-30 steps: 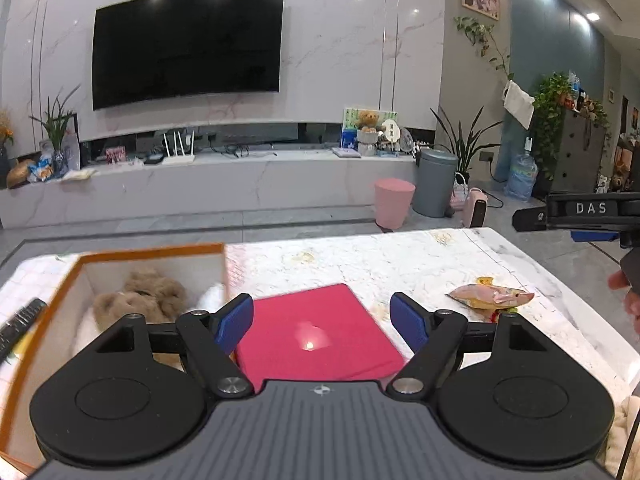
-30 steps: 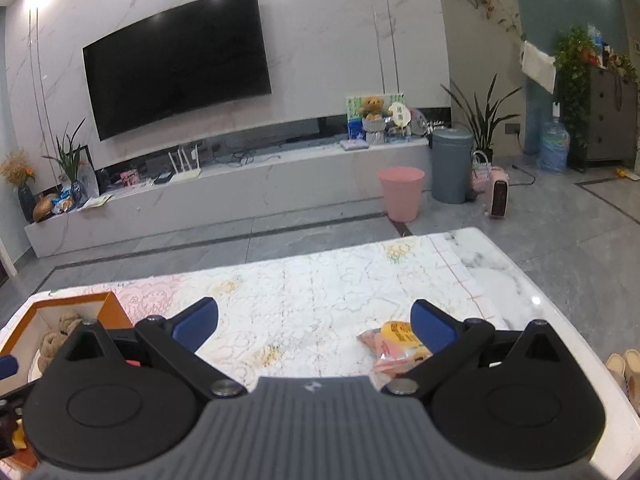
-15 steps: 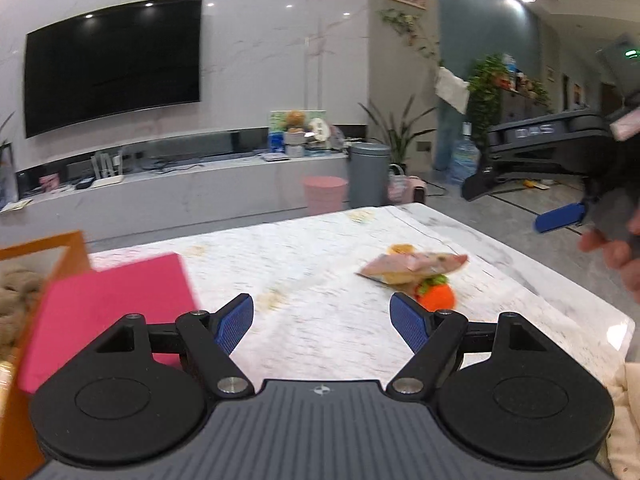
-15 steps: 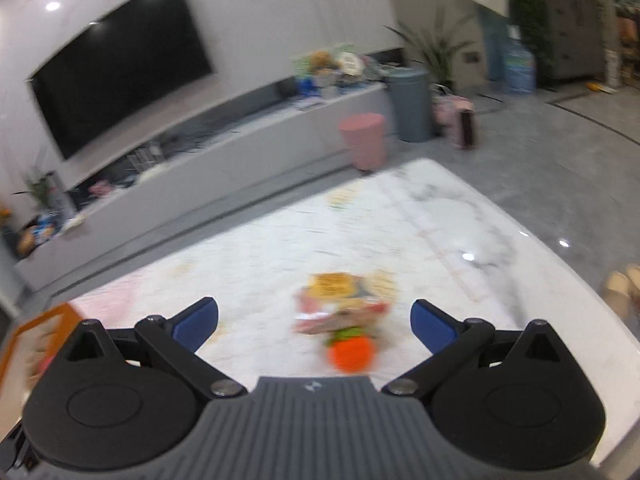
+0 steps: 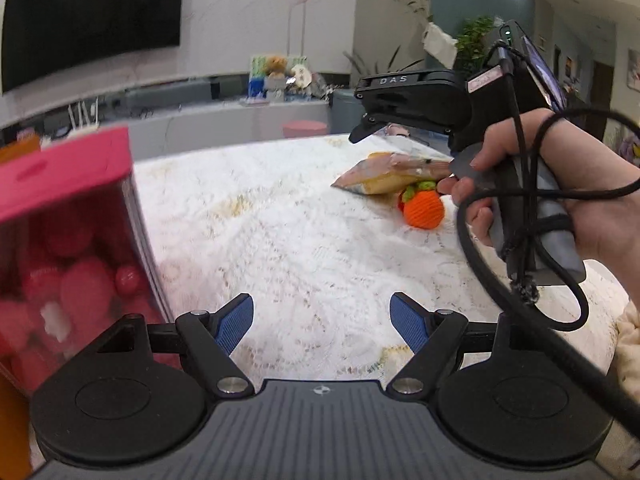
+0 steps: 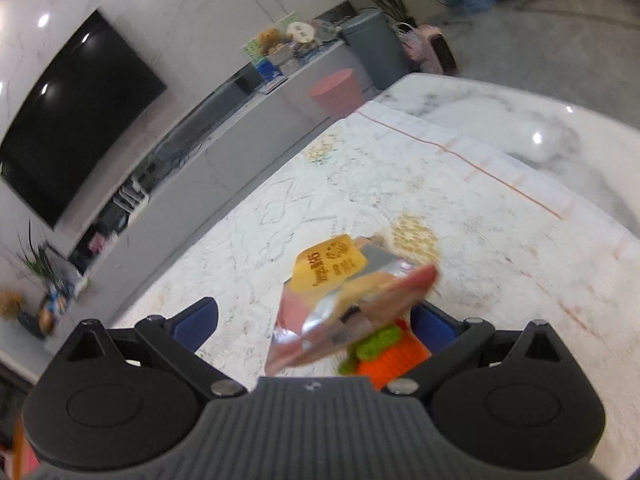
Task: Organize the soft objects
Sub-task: 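Grasp the silver-and-orange snack bag with the right tool, then lift the snack bag with the right tool while the left tool grasps the orange crocheted fruit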
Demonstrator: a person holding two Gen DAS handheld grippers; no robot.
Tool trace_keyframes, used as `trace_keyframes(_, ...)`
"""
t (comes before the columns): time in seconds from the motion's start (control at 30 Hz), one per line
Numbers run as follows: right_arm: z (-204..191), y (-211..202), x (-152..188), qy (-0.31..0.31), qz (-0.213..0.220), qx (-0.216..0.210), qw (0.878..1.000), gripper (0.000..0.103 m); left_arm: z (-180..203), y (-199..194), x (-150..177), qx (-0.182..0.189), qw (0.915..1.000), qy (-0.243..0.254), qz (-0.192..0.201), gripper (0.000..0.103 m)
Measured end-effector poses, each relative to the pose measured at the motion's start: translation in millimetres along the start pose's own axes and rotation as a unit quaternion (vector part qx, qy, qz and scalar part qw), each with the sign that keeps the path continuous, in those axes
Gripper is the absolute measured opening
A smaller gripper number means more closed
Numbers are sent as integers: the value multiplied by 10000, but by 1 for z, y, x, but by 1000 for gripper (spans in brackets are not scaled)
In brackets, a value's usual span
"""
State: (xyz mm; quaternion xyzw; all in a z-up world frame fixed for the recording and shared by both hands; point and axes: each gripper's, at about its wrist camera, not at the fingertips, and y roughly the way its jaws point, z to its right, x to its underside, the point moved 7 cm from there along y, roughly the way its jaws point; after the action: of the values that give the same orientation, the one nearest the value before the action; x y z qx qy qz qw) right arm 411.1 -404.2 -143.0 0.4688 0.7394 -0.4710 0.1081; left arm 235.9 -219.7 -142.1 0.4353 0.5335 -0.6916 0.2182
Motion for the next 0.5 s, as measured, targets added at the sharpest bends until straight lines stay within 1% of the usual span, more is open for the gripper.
trace_keyframes(0.03,-3,3,0,-167,-21,13,9999,100,-1,1,2,44,9999,-78,-69,91)
trace_keyframes(0.1,-3,5,0,-220,-46,156,9996,96,-1,3,2,109,9997,-160,-156,91)
trace_keyframes(0.17,-1,6,2,-109,-110,105,9998,85,-1,4,3,145,9995,-170,-210,91)
trace_keyframes(0.2,0,5,2,-113,-72,104,9999,83,1,5,4,172,9995,-158,-225,91)
trace_keyframes(0.23,0,5,2,-153,-74,160,9997,77,1,6,5,208,9994,-158,-245,91)
trace_keyframes(0.27,3,4,3,-206,-92,239,9995,67,2,6,6,218,9993,-168,-264,91)
trace_keyframes(0.3,7,4,2,-238,-87,345,9991,63,2,6,6,217,9992,-183,-284,91)
trace_keyframes(0.37,12,2,2,-134,-67,313,9994,55,3,4,6,276,9990,-176,-300,91)
trace_keyframes(0.43,14,-3,2,-60,-57,290,9995,53,5,4,4,347,9988,-166,-293,91)
trace_keyframes(0.5,13,-8,3,-145,-23,334,9993,51,6,4,3,381,9988,-170,-272,91)
